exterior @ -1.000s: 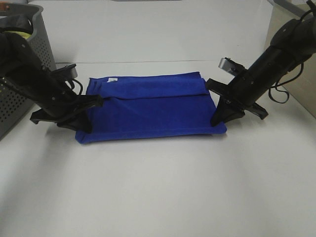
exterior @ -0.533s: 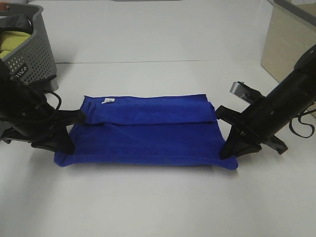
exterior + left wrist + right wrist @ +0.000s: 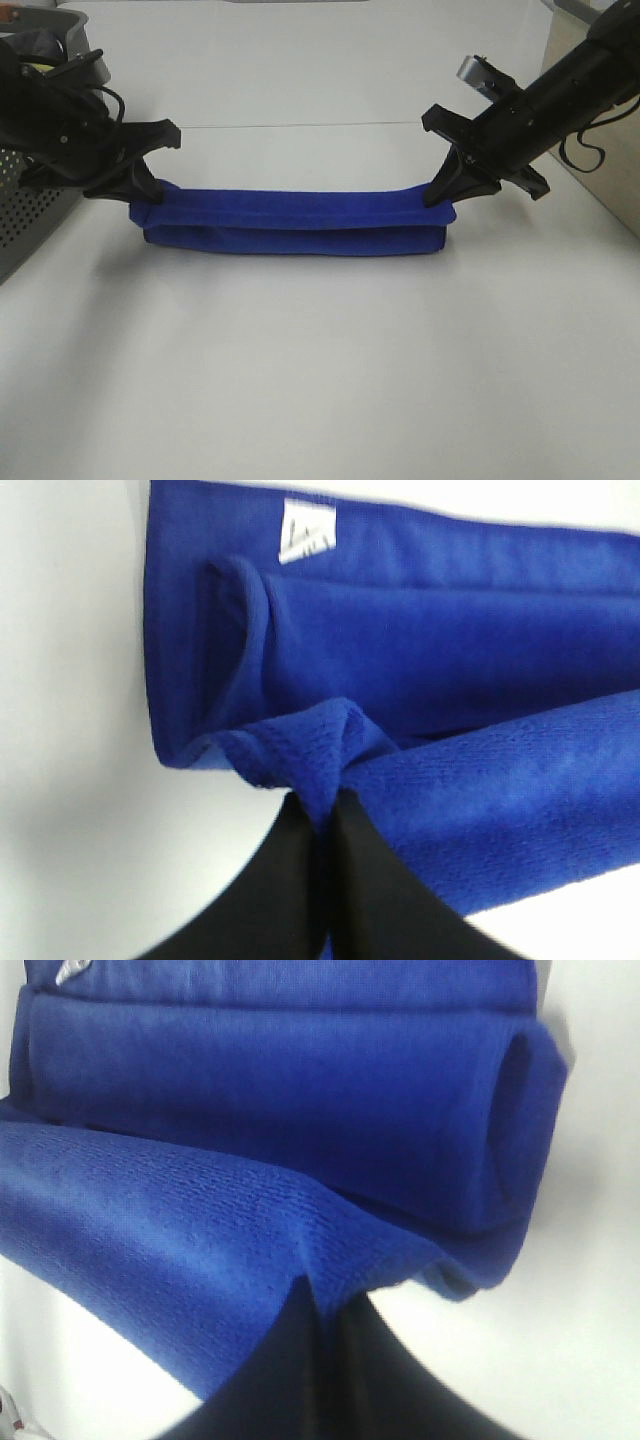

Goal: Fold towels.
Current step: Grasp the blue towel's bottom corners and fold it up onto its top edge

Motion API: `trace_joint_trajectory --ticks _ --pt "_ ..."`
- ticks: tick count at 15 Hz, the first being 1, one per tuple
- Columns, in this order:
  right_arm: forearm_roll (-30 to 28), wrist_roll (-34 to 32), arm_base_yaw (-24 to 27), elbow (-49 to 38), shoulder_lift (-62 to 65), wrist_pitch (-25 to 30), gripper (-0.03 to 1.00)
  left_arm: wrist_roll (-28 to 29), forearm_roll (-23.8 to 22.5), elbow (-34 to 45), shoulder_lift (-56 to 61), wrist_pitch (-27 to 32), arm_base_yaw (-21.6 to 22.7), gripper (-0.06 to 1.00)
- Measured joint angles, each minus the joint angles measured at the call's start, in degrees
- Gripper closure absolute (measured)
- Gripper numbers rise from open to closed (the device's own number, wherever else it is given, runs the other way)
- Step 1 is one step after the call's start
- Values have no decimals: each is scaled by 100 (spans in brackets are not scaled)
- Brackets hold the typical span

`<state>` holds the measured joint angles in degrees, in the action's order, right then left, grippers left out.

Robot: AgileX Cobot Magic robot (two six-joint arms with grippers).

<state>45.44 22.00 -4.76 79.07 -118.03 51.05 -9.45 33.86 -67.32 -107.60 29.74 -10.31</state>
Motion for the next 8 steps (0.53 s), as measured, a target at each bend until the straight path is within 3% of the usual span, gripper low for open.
trace_joint_trajectory --ticks 4,8 --pt "-395 -286 0 1266 -882 120 97 74 -46 -980 -940 -6 126 92" --pt "-493 -304 0 1644 -1467 -86 96 120 -74 -1530 -1667 40 126 92"
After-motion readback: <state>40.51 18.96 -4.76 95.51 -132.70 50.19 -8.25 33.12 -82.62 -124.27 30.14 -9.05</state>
